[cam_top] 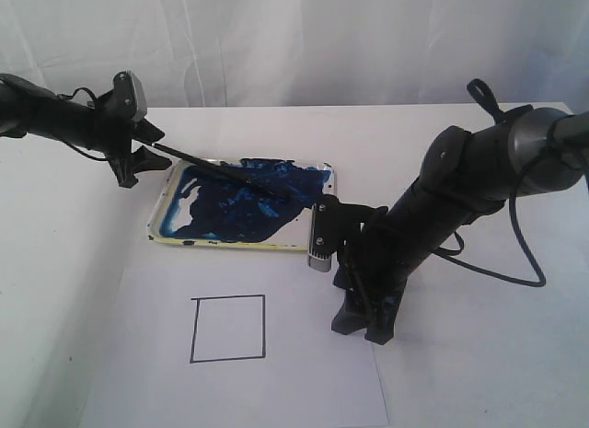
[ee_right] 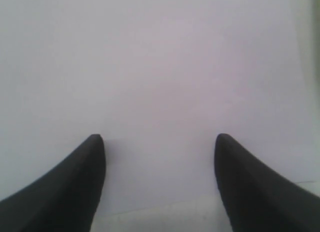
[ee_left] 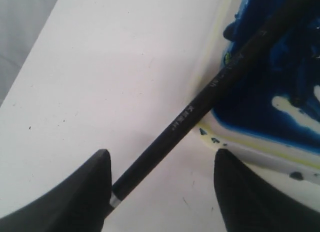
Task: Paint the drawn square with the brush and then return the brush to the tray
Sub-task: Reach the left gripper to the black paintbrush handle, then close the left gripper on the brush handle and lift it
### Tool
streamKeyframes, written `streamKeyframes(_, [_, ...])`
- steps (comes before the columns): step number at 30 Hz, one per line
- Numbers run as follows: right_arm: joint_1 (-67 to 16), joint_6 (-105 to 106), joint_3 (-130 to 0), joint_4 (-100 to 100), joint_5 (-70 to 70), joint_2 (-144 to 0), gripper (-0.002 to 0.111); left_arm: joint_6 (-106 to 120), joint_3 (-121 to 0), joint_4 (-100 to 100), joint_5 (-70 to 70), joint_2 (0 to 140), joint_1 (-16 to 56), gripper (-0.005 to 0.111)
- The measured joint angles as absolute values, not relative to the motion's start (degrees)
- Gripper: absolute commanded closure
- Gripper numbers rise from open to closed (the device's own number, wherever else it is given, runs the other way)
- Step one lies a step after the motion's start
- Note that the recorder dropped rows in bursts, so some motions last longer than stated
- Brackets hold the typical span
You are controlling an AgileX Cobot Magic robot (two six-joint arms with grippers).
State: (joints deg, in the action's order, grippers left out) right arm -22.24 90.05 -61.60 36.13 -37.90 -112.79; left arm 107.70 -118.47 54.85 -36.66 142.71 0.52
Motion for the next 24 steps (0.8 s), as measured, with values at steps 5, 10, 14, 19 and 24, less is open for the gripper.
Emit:
streamKeyframes(5, [-22.24,90.05,-61.6,36.13,-37.9,-112.79,0.048,103.15,-118.47,53.06,-37.38,142.71,0.52,0.044])
streamKeyframes(10, [-22.24,90.05,-61.6,36.13,-37.9,-112.79,0.048,97.46,-118.47,50.23,-37.4,142.71,0.52,0.044])
streamKeyframes(14, [-22.24,90.05,-61.6,36.13,-37.9,-112.79,0.048,96.9,-118.47,50.91,-36.74,142.71,0.52,0.044])
streamKeyframes(19, [-22.24,90.05,-61.6,36.13,-37.9,-112.79,0.048,97.54,-119.29,53.62,-36.92,142.48,0.52,0.044])
streamKeyframes(24, [-22.24,90.05,-61.6,36.13,-37.9,-112.79,0.048,91.08,-121.47,56.76,-38.88,142.39,0.52,0.044])
